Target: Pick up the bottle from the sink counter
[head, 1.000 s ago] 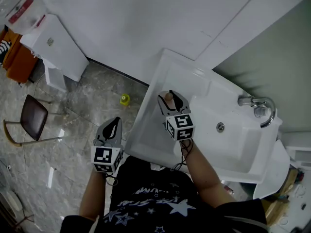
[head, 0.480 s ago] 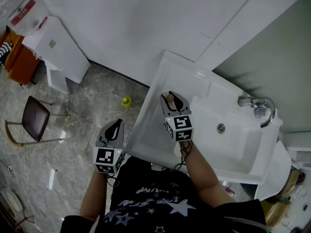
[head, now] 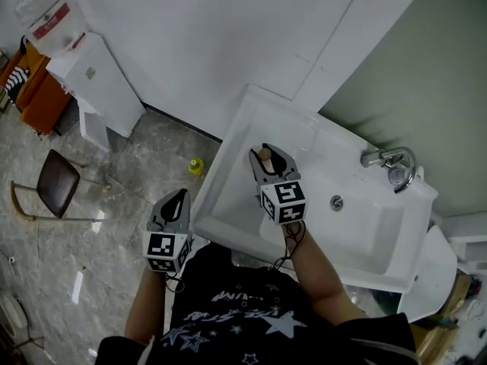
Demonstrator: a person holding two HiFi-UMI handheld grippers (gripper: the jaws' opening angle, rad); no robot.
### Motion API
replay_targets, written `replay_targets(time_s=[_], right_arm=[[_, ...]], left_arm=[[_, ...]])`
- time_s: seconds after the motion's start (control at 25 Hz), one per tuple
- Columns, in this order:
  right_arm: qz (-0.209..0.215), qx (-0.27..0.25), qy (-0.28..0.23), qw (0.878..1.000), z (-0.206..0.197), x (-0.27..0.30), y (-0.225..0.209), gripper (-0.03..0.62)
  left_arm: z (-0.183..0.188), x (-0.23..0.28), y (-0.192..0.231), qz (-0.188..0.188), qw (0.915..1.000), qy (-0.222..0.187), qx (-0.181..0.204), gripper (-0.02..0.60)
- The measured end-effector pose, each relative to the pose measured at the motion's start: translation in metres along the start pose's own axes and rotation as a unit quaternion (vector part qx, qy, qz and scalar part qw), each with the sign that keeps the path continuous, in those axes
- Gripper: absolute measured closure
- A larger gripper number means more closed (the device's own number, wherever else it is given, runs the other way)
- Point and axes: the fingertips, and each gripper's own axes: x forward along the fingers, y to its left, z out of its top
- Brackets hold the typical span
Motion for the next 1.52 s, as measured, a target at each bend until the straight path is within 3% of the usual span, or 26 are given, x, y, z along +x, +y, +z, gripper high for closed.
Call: replay_targets(time_s=[0.32, 0.64, 1.0, 1.52], right_arm=[[0.026, 0.001, -0.016, 1.000, 0.006, -0.066, 0.000, 0.459], [0.048, -0.008, -0.018, 0.999, -0.019, -0.138, -0.006, 0.459], [0.085, -0.016, -0.005, 0.996, -0.049, -0.216, -0.004, 0.459], [0.119, -0.015, 0.005, 0.993, -0.082, -0.268, 0.009, 0.459]], left_arm=[[0.010, -0.036, -0.057, 0.016, 0.9995, -0.028, -0.008, 0.560], [-0.015, -0.080, -0.120, 0.058, 0.9975, -0.040, 0.002, 0.560], [-0.040, -0.133, -0.190, 0.089, 0.9953, -0.035, -0.013, 0.560], [-0.071, -0.187, -0.235, 0.123, 0.9919, -0.023, -0.021, 0.560]])
